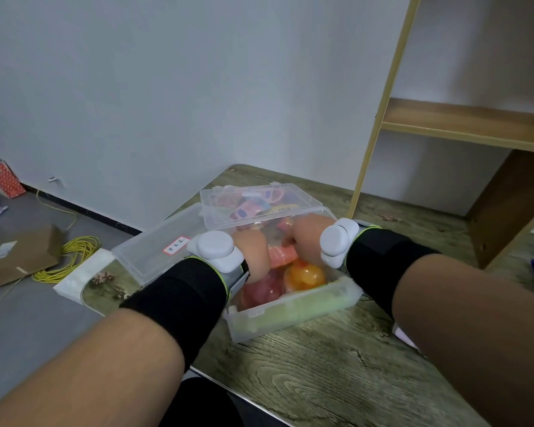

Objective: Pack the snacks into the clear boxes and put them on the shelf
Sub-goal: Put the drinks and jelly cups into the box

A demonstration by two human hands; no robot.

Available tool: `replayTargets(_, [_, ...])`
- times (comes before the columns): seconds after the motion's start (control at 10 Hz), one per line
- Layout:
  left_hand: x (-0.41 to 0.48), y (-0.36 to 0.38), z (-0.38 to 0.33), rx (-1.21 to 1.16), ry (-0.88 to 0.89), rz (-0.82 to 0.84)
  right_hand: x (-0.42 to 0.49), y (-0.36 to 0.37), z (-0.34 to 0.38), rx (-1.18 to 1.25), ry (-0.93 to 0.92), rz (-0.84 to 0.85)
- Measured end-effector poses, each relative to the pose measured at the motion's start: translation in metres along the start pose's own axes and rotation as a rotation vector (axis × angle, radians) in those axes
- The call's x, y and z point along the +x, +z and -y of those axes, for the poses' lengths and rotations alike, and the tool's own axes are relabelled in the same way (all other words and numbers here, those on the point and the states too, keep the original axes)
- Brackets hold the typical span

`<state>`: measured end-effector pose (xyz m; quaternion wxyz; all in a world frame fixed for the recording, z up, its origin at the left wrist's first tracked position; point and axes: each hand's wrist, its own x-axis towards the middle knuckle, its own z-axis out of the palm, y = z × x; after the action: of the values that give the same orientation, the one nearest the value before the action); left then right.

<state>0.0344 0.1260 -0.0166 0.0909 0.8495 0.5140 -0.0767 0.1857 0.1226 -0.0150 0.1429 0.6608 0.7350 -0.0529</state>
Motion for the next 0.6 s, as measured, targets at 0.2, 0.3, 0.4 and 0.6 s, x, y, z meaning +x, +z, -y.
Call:
replayTargets(0.2, [0.003,0.007,-0.007,0.103,-0.033,0.094,-0.011,0.006,-0.002,0.105,0.034,0.001])
replayTargets(0.3, [0.004,0.015,-0.009,0.109,0.015,0.147,-0.015,0.005,0.001,0.116,0.056,0.037])
replayTargets(0.4, [0.007,0.02,-0.01,0.121,0.028,0.12,-0.021,0.004,0.001,0.148,0.058,0.026])
replayTargets(0.6, [0.0,0.015,-0.02,0.054,0.012,-0.076,-0.043,-0.002,-0.007,0.318,0.06,-0.04])
